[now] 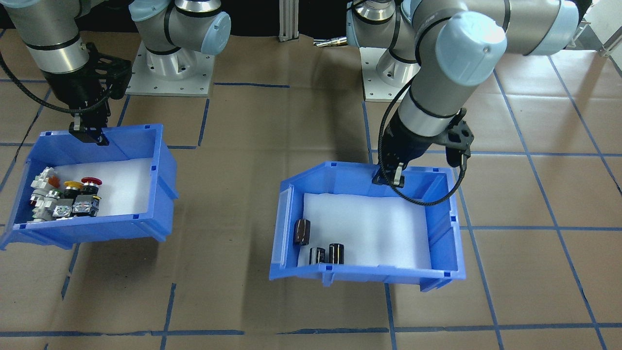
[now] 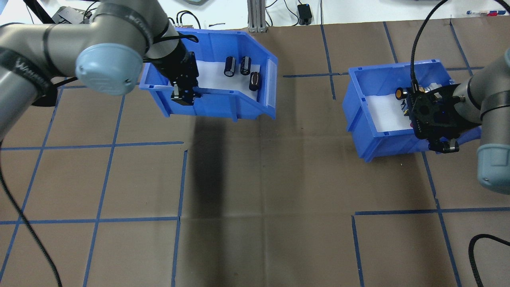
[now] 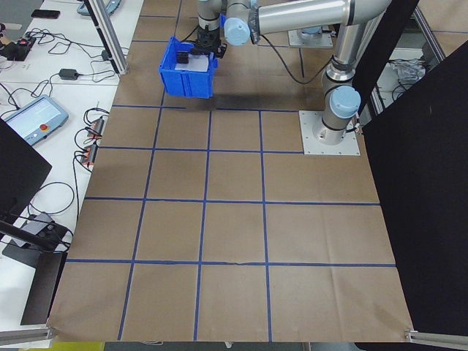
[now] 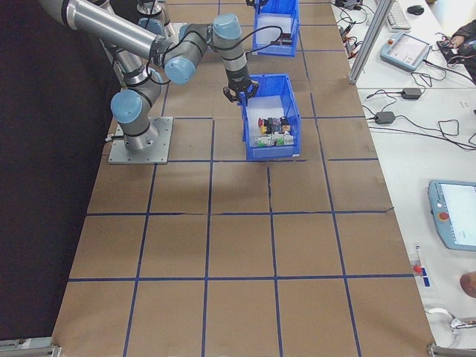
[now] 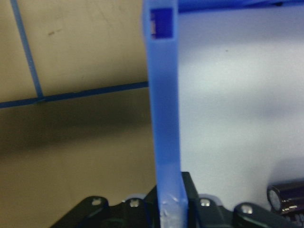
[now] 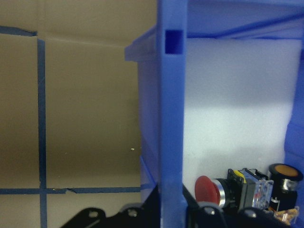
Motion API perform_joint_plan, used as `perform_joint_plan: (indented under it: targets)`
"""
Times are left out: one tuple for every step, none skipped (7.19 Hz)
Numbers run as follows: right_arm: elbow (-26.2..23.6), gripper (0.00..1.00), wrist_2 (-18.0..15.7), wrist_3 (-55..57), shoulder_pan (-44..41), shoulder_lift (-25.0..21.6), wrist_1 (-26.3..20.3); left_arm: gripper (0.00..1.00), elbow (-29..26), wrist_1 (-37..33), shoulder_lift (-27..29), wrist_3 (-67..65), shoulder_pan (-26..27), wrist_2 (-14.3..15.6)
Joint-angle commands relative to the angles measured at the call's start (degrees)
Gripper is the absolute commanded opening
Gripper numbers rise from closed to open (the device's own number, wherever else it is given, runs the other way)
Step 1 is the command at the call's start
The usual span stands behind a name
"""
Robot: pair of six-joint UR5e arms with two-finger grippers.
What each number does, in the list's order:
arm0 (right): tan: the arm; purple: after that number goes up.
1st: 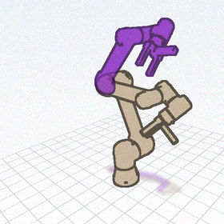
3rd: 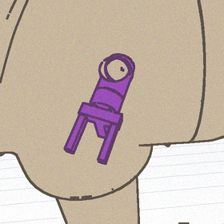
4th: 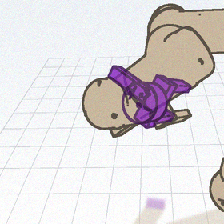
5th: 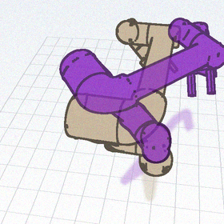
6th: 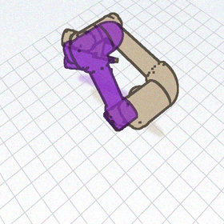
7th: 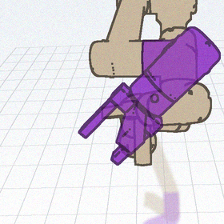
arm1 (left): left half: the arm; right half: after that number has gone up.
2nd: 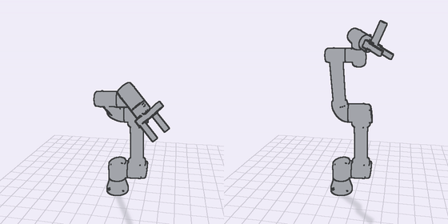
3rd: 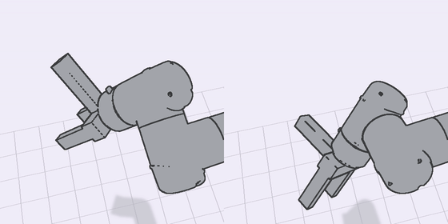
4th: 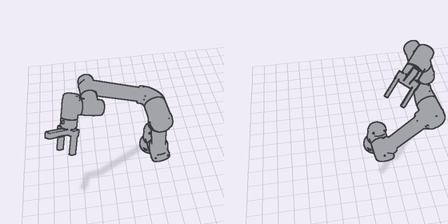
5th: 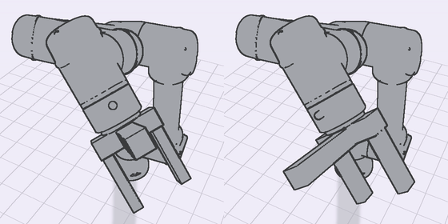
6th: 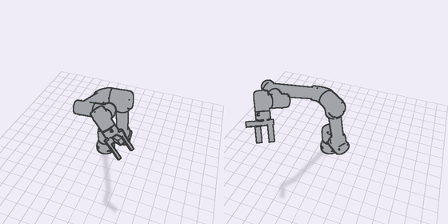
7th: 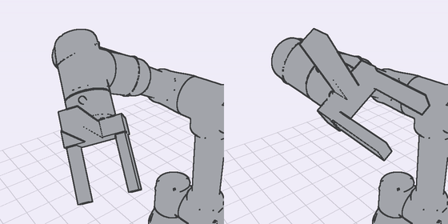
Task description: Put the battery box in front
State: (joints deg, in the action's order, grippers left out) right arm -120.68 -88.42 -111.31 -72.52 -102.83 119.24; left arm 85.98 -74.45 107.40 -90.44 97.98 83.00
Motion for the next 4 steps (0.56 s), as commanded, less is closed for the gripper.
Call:
perform_joint_plan:
  targets:
    - [-0.87,0.04,0.01,1.79,0.1,-0.17,-0.06,0.01,-12.8,0.1,11.82,-7.53,5.89,-0.29]
    - [-1.48,0.04,-0.17,2.24,0.01,-0.7,0.03,0.02,-17.12,-0.17,15.52,-8.16,7.82,-0.2]
    - [-2.01,0.04,-0.17,2.24,0.01,-1.14,0.03,0.09,-18.55,-0.34,17.38,-11.04,9.23,-0.2]
    - [-2.1,0.04,-0.52,2.24,0.01,-1.14,0.12,0.14,-18.48,-0.35,17.75,-12.64,9.86,-0.2]
